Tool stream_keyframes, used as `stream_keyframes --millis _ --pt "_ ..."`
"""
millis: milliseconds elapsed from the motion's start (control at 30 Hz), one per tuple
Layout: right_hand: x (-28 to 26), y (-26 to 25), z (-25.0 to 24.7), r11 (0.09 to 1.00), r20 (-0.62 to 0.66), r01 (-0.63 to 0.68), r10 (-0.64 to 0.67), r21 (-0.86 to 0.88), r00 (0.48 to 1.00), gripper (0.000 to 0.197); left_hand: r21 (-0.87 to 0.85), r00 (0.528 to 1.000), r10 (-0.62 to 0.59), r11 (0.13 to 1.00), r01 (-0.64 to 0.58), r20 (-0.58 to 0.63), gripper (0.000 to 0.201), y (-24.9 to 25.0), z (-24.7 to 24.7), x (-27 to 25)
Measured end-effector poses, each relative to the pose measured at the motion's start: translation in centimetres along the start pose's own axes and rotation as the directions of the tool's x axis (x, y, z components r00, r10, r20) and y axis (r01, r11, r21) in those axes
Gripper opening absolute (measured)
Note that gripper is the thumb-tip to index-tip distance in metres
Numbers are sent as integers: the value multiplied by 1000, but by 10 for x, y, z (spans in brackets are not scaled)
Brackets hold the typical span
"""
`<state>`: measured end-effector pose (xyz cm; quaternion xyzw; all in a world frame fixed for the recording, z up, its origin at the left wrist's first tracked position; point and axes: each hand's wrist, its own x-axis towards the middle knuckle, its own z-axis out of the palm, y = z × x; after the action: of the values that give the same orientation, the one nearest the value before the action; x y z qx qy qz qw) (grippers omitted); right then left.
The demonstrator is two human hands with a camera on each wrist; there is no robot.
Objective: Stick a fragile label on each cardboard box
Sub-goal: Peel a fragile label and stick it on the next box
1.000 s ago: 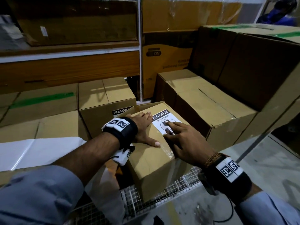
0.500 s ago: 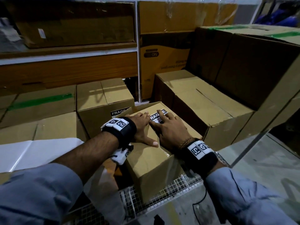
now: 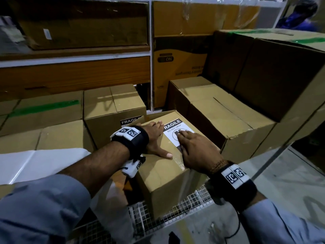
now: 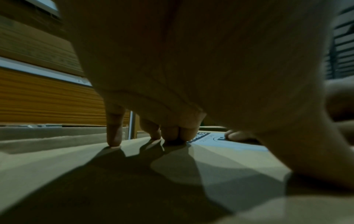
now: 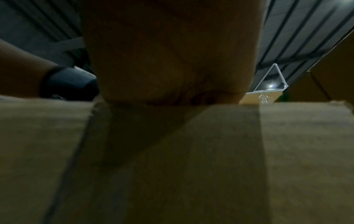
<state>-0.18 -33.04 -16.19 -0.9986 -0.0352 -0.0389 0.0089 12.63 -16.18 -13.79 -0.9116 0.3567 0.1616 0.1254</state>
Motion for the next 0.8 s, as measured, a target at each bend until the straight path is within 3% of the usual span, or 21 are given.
stream_keyframes --millis 167,267,333,667,800 --pt "36 0 5 991 41 -98 102 -88 994 75 4 1000 2 1000 -2 2 140 -1 1 1" --pt "54 4 7 982 57 -146 154 -123 987 61 -8 1000 -3 1000 3 7 140 -3 1 1" --pt "58 6 8 982 75 -153 162 -107 984 62 -13 1000 -14 1000 14 11 141 -4 1 1" --pt "6 10 0 969 79 -240 244 -63 966 68 -3 1000 -23 1000 24 21 142 0 -2 0" --pt "-22 14 -6 971 64 -235 238 -54 969 60 -8 1000 -17 1000 17 19 143 -1 -2 0"
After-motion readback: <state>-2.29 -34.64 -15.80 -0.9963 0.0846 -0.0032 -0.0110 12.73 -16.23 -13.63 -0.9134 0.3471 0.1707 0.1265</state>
